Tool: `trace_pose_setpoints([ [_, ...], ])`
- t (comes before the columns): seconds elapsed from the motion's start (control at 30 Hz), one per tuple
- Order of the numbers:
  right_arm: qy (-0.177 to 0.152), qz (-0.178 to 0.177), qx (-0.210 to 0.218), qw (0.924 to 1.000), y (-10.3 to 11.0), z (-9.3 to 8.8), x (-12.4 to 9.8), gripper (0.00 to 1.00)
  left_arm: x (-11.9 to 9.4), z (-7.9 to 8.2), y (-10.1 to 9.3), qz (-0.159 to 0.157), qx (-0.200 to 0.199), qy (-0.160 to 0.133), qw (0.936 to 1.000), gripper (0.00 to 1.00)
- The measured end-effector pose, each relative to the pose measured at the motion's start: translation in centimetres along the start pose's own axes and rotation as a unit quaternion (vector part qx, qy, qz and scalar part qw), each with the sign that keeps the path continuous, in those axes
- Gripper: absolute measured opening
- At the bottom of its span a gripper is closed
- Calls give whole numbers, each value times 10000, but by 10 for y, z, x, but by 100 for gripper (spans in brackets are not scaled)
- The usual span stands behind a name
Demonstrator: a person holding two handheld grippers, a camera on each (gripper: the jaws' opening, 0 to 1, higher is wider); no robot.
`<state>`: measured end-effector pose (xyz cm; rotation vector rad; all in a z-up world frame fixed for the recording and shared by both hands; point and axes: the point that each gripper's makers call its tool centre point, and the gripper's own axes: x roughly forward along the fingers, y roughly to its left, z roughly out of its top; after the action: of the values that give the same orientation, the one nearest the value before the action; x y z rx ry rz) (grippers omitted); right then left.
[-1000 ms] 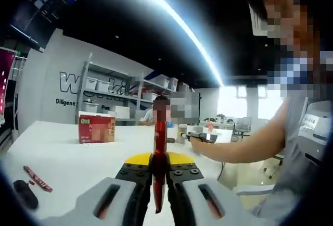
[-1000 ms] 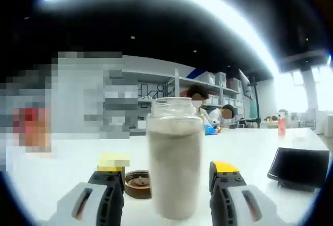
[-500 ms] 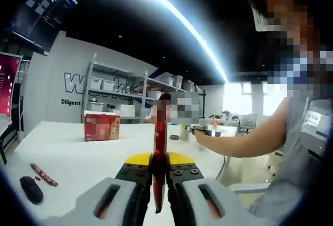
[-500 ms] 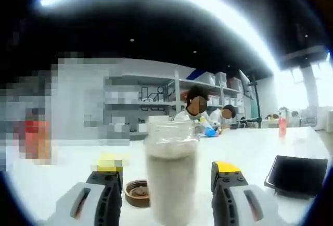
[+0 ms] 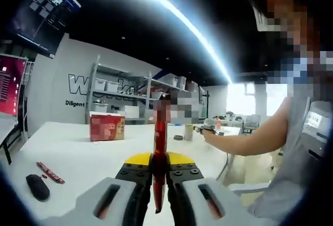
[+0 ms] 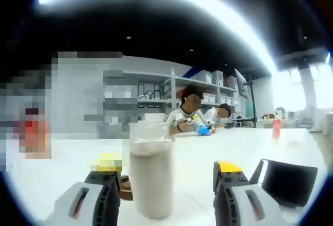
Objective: Tear open the coffee pouch, take out the coffee, and pour the coffee from the pouch into the cup
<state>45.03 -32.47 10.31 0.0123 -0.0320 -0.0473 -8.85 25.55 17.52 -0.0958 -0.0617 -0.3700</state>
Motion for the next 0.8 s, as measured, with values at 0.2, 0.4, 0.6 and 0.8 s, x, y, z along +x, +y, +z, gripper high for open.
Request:
trace_pose_setpoints([
  [0.2,226,29,-99,9997,-7,5,-10,76,1,1,6,-91,-132,-66,9998,12],
  [0.4,361,102,-392,9985,-11,16,-22,77,10,-8,6,-215,-159,41,9996,12],
  [0.6,448,85,-432,9980,-25,6,-25,77,21,-10,-6,-464,-91,80,9988,12],
  [0.8,760,832,-435,9927,-11,-14,-5,78,37,-16,-18,-648,-33,195,9977,12],
])
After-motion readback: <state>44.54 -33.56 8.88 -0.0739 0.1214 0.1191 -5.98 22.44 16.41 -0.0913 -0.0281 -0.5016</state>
